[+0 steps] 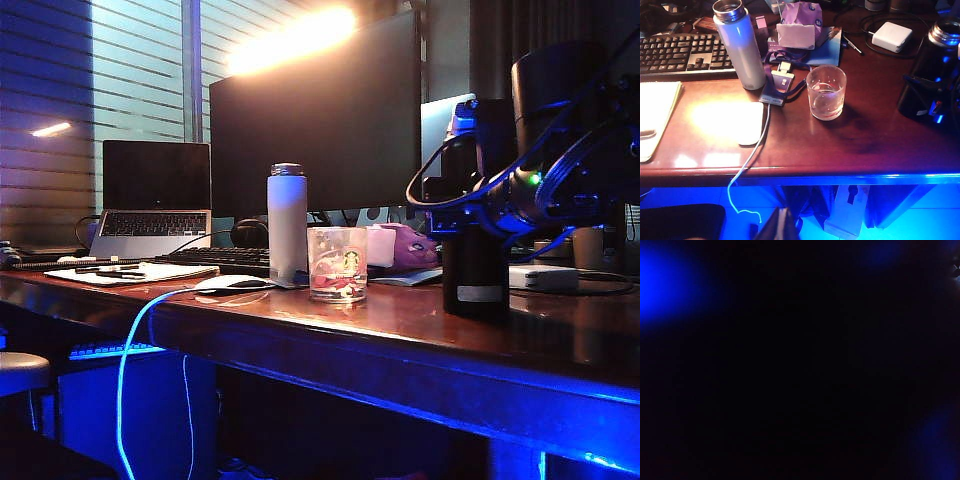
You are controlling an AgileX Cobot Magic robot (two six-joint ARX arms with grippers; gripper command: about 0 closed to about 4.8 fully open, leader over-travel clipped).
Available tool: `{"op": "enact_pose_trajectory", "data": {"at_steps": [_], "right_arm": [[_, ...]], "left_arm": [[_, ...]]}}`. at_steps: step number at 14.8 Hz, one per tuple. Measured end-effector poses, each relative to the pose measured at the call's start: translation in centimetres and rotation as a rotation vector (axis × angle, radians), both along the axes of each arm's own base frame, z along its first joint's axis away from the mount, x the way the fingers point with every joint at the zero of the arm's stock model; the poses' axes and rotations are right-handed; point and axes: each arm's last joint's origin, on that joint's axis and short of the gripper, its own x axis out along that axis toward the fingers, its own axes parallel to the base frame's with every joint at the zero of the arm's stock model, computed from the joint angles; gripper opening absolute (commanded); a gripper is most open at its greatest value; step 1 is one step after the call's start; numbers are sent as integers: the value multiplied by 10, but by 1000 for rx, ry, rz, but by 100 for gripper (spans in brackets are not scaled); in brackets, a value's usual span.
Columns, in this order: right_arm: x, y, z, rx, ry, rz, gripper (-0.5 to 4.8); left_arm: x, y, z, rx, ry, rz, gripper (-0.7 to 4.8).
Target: Pick up the black thermos, pour a little water from inside into the glass cup, then place the black thermos back on the table.
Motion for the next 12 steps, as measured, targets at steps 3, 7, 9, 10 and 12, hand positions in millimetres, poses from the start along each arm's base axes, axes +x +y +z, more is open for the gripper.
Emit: {"op": "enact_pose_trajectory", "data": {"at_steps": [3, 7, 9, 10, 12], "right_arm": [[2, 1, 1, -14, 1, -2, 10], [25, 10, 15, -67, 52, -28, 10], [39, 15, 29, -80, 66, -30, 10], [46, 18, 39, -74, 45, -29, 10], [54, 21, 55, -71, -2, -30, 10]], "left_arm": [[0, 0, 0, 0, 0, 0, -5], [0, 0, 0, 0, 0, 0, -5], [0, 0, 0, 0, 0, 0, -5], [0, 0, 0, 0, 0, 0, -5], [0, 0, 0, 0, 0, 0, -5]]}}
